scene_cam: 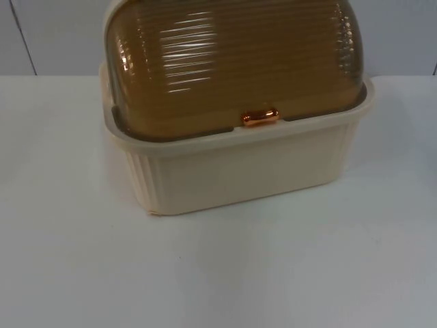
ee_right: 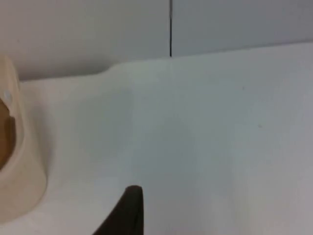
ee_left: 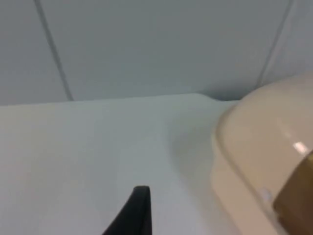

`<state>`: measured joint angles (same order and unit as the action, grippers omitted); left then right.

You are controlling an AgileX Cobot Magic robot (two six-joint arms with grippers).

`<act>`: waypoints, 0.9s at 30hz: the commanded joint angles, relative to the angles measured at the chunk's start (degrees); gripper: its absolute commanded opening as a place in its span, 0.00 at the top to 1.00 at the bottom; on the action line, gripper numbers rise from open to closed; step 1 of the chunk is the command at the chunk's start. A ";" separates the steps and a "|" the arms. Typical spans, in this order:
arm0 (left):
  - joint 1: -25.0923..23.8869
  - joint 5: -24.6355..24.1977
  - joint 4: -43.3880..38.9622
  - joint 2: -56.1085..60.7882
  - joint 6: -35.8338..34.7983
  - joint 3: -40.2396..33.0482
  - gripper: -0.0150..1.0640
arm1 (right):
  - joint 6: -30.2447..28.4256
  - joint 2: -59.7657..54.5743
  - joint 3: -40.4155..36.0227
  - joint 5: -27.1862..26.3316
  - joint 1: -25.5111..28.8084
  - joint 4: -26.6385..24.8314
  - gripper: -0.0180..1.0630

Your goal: Open the box lid with the left hand, place the block into the box with the right hand, then close the box lid with the left hand.

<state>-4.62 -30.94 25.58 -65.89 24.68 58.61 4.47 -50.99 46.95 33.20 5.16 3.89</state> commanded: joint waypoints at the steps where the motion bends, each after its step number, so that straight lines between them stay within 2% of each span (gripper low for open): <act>1: 0.01 2.74 -4.18 2.53 -3.58 -2.59 0.01 | 0.13 1.29 -1.18 0.70 -0.35 1.14 0.01; 6: 0.01 7.54 -5.44 12.08 -4.42 -11.52 0.01 | 1.29 7.68 -4.08 2.11 -0.35 2.94 0.01; 8: 0.77 6.98 -5.43 16.50 -4.42 -13.81 0.01 | 1.29 12.19 -4.89 2.65 -0.35 4.03 0.01; 13: 5.76 1.96 -7.58 21.64 -4.42 -14.21 0.01 | 2.85 20.25 -4.89 2.20 -0.35 4.62 0.01; 18: 6.97 3.40 -7.10 32.50 -4.42 -14.21 0.01 | 3.25 29.80 -4.38 2.35 -0.35 4.74 0.01; 21: 6.97 4.78 -7.10 42.37 -4.42 -14.21 0.01 | -0.89 39.16 -1.65 3.74 -0.35 4.74 0.01; 22: 6.97 4.78 -7.10 42.37 -4.42 -14.21 0.01 | -0.89 39.16 -1.65 3.74 -0.35 4.74 0.01; 25: 6.97 5.50 -7.25 52.40 -4.16 -14.21 0.01 | -1.04 44.86 2.85 8.71 -0.35 4.45 0.01; 27: 6.97 4.67 -8.14 54.92 -4.16 -14.21 0.01 | -1.97 46.13 4.18 9.83 -0.46 4.36 0.01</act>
<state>1.93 -26.28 18.07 -13.39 20.73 44.58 3.58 -6.47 49.77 40.86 5.16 8.25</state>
